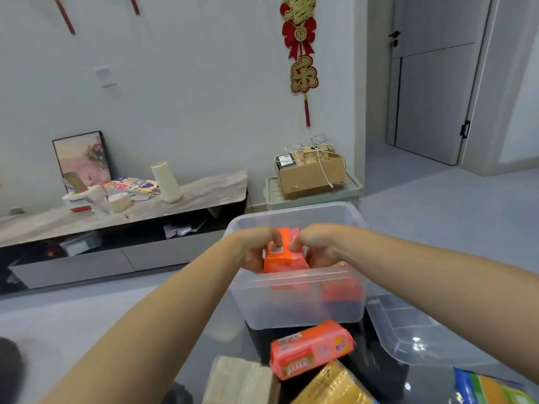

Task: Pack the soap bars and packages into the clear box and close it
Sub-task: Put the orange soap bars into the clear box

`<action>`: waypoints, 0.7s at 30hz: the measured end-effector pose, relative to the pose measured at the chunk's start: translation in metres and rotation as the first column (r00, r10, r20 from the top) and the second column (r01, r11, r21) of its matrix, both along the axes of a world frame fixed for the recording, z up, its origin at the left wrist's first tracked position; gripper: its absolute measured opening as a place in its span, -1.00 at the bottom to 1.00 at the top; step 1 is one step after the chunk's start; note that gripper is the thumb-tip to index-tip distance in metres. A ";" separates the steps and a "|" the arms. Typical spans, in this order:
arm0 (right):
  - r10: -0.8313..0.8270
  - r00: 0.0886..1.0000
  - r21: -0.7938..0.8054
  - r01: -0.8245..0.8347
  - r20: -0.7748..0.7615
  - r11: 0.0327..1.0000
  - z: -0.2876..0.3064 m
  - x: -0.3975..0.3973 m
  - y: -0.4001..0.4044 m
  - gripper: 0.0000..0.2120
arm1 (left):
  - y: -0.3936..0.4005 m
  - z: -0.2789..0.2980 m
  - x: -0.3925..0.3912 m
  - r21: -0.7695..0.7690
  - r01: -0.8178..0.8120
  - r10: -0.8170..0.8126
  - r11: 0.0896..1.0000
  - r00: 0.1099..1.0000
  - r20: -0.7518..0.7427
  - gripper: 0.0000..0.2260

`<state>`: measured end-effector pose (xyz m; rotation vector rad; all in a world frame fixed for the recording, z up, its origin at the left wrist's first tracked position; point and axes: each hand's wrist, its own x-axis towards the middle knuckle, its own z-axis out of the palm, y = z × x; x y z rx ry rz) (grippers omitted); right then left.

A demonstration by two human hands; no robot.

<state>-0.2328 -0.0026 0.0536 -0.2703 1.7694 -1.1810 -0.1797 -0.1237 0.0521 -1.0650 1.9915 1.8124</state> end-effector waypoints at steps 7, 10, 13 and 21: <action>0.036 0.967 0.165 0.006 -0.253 0.986 -0.012 -0.005 -0.012 -0.87 | -0.001 -0.026 -0.015 -0.281 0.408 -0.303 0.869 0.886 0.350 -0.76; -0.042 0.912 0.118 0.098 -0.408 0.988 -0.014 -0.004 -0.012 -0.72 | 0.004 -0.025 -0.017 -0.327 0.494 -0.360 0.805 0.846 0.393 -0.82; 0.024 0.801 0.192 0.114 -0.598 0.975 -0.017 -0.012 -0.009 -0.66 | 0.012 -0.021 -0.014 -0.180 0.445 -0.376 0.877 0.870 0.319 -0.82; 0.074 0.844 0.238 0.065 -0.532 0.969 -0.012 -0.013 0.001 -0.80 | 0.020 -0.017 -0.013 -0.427 0.435 -0.337 0.793 0.897 0.288 -0.66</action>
